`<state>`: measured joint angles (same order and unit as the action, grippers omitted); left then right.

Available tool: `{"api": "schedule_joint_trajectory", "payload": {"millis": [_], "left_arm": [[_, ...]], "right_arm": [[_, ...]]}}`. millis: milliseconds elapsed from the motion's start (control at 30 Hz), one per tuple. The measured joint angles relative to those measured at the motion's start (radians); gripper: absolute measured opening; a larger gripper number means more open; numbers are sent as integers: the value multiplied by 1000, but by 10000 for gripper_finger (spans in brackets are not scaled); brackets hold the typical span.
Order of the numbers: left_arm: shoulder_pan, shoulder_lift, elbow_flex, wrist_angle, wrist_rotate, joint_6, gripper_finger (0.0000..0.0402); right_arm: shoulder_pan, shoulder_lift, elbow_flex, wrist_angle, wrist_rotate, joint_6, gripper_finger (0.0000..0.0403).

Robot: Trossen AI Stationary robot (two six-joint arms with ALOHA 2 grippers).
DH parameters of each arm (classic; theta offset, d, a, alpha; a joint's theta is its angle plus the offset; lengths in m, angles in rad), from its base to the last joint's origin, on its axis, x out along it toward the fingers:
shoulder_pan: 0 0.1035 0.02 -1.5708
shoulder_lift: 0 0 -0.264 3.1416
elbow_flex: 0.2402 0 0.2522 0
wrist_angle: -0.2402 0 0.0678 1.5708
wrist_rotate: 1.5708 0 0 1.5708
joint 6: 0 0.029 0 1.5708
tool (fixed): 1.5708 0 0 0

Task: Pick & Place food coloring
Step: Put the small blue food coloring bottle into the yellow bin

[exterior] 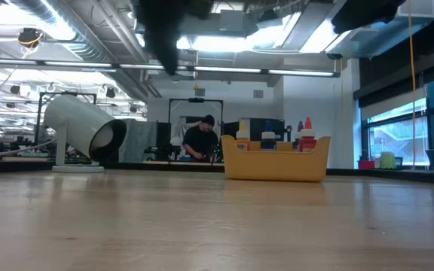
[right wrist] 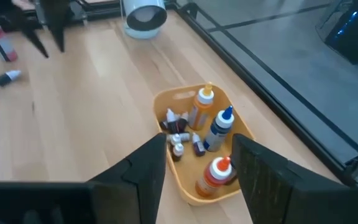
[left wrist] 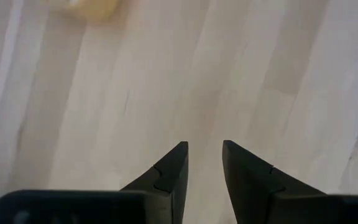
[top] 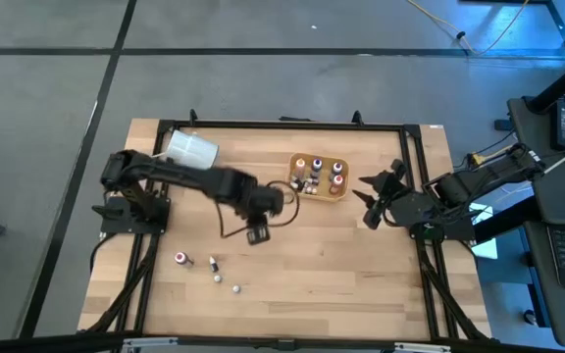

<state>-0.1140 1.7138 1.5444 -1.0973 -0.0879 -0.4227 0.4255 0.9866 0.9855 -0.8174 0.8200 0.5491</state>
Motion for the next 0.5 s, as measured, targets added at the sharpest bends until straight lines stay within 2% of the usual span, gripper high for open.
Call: {"api": "schedule_joint_trajectory", "payload": {"millis": [100, 267, 500], "left_arm": [[-73, -2, -28, -25, -61, -177, 93], [-181, -1, -117, -4, -26, -429, 97], [-360, 0, -221, 121, -25, -499, 101]], "right_arm": [[0, 13, 0, 37, 0, -4, 184], [0, 45, 0, 82, -1, -6, 184], [0, 109, 0, 129, -1, -7, 184]]}}
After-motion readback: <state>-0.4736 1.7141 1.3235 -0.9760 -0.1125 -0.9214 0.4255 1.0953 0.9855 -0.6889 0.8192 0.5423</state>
